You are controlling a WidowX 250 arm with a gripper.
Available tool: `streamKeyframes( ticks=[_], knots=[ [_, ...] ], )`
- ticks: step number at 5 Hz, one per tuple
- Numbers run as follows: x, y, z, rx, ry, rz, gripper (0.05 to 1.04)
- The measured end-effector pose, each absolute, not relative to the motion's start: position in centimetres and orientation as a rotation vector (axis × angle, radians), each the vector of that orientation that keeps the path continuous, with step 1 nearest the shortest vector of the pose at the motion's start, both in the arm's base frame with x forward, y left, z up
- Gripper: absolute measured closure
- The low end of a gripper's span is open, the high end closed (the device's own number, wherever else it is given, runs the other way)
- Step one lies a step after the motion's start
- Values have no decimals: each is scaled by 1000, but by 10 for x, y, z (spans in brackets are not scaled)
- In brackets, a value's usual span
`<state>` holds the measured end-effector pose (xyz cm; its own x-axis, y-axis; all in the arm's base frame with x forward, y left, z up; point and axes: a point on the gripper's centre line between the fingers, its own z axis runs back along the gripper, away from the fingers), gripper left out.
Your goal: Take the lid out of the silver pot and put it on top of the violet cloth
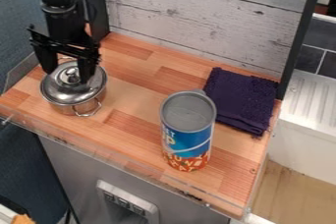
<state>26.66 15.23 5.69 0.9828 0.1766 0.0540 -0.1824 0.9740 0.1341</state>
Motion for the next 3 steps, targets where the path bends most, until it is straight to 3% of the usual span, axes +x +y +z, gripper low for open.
streamKeyframes(
  ticks=[3],
  knots=[
    [279, 160, 39, 143, -30, 182, 117]
  ],
)
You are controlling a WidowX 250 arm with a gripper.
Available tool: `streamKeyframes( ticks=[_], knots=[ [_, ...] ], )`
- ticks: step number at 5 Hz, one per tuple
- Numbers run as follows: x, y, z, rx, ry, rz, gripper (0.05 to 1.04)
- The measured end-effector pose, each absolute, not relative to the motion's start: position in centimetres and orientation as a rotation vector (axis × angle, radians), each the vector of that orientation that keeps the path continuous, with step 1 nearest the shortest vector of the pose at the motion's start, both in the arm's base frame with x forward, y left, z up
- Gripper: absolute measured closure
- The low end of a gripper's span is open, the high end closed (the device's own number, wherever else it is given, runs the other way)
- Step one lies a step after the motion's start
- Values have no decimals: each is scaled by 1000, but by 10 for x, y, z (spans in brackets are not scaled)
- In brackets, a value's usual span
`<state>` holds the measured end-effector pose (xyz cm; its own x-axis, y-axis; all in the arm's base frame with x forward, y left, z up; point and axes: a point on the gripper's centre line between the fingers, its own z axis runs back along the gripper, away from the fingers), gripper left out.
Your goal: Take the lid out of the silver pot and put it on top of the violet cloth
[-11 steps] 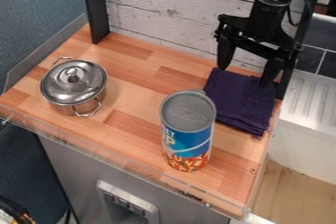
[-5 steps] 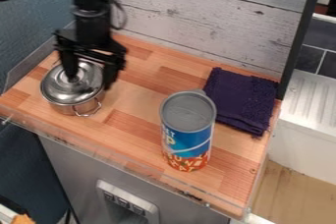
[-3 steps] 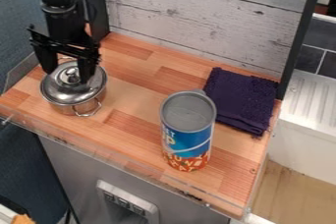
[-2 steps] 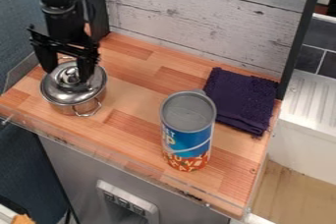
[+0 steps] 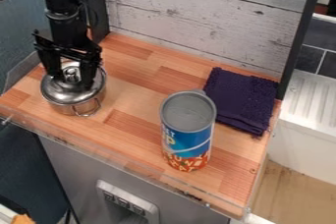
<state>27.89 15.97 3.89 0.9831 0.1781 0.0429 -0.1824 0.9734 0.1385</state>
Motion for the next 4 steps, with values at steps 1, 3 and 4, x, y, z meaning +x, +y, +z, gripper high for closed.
streamKeyframes(
  ticks=[1, 3, 4],
  knots=[
    [281, 160, 39, 141, -45, 177, 401],
    [276, 159, 41, 152, -11, 183, 802],
    [272, 151, 47, 163, 28, 188, 802]
  ],
)
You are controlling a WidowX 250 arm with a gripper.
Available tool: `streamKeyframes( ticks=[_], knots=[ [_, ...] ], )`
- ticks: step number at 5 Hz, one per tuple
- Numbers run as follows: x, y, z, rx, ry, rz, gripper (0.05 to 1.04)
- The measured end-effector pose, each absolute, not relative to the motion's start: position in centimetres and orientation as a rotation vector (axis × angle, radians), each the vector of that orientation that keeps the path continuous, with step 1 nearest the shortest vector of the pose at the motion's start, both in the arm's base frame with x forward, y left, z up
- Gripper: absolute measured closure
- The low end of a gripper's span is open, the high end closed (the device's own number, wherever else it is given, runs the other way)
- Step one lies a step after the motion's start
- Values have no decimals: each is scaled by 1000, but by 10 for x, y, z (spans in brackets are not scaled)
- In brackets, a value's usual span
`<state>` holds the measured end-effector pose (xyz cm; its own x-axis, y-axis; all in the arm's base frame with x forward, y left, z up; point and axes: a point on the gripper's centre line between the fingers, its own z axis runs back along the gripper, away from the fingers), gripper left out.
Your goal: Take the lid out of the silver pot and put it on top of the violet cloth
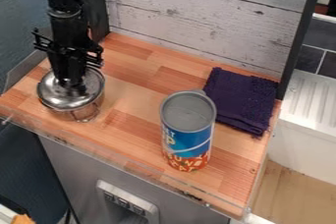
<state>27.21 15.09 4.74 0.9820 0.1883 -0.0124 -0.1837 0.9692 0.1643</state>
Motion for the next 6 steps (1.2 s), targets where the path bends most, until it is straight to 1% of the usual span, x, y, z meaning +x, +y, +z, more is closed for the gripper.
streamKeyframes(
  ticks=[1, 2, 3, 4, 5, 6],
  knots=[
    [276, 137, 85, 184, 29, 238, 802],
    [292, 102, 106, 194, 32, 235, 802],
    [319, 57, 119, 149, -35, 210, 802],
    [348, 14, 101, 96, -17, 159, 802],
    [369, -15, 86, 77, -15, 96, 802],
    [382, -37, 62, 47, -6, 53, 802]
  ],
)
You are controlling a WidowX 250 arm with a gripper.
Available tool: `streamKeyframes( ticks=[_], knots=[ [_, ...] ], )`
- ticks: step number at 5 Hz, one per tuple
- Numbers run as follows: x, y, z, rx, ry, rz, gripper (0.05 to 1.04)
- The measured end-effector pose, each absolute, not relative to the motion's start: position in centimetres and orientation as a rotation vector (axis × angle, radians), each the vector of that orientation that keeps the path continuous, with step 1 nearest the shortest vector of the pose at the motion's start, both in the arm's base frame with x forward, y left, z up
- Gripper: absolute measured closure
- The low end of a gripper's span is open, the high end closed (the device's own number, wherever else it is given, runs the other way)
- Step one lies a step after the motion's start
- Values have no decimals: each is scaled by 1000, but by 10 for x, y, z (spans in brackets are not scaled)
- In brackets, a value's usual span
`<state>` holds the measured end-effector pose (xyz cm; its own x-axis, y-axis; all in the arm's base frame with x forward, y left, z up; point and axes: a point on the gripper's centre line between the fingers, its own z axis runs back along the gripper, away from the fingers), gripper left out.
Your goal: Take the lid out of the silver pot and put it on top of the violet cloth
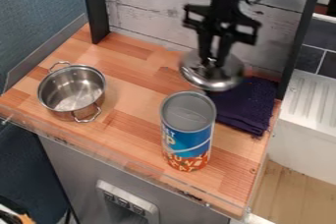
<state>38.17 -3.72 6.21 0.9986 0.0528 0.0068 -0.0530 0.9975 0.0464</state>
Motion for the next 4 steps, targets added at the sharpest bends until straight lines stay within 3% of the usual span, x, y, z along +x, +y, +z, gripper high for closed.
streamKeyframes(
  ticks=[2, 3, 4],
  knots=[
    [386, -64, 34, 18, 16, -1, 802],
    [388, -71, 32, 19, 14, -25, 742],
    [388, -68, 32, 38, 12, -15, 444]
  ],
)
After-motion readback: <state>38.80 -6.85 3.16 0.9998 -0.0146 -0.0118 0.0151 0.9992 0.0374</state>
